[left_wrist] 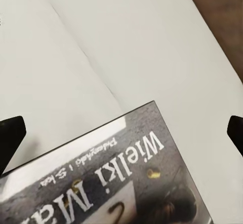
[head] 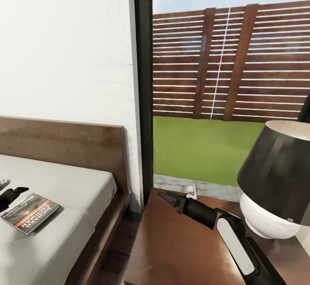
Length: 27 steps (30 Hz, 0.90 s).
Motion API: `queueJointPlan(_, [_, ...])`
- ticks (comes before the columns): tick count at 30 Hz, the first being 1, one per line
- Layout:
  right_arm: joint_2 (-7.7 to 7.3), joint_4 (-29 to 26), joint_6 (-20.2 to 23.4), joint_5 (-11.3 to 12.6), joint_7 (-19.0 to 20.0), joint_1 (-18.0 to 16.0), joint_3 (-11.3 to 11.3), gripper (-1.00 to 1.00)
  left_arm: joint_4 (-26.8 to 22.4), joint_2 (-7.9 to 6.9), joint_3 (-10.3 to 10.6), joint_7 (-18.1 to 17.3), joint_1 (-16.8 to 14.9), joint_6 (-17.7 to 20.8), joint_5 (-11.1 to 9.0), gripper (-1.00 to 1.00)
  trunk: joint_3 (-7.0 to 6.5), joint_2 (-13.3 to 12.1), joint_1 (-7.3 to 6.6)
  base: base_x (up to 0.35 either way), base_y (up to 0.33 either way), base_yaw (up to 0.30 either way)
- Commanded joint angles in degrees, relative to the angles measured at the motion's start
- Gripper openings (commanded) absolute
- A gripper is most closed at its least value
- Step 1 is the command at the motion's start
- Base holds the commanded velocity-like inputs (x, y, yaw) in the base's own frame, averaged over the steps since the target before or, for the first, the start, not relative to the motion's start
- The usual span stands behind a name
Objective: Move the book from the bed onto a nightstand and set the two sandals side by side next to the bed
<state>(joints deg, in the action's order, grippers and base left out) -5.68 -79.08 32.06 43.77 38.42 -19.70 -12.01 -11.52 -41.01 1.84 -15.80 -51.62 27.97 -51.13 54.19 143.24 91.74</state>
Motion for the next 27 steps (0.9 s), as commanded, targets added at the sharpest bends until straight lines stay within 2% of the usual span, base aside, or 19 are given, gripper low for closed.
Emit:
queueJointPlan(1, [-0.03, -0.02, 0.43, 0.54, -0.12, -0.04, -0.04, 1.00, 0.07, -0.03, 0.19, -0.11, -0.05, 0.18, -0.28, 1.00, 0.06, 0.03, -0.01, 0.000, 0.000, 0.000])
queueJointPlan(27, [-0.03, -0.02, 0.43, 0.61, -0.10, -0.03, -0.03, 1.00, 0.74, 0.13, 0.34, -0.23, -0.05, -1.02, -0.31, 1.00, 0.06, 0.03, -0.01, 0.000, 0.000, 0.000])
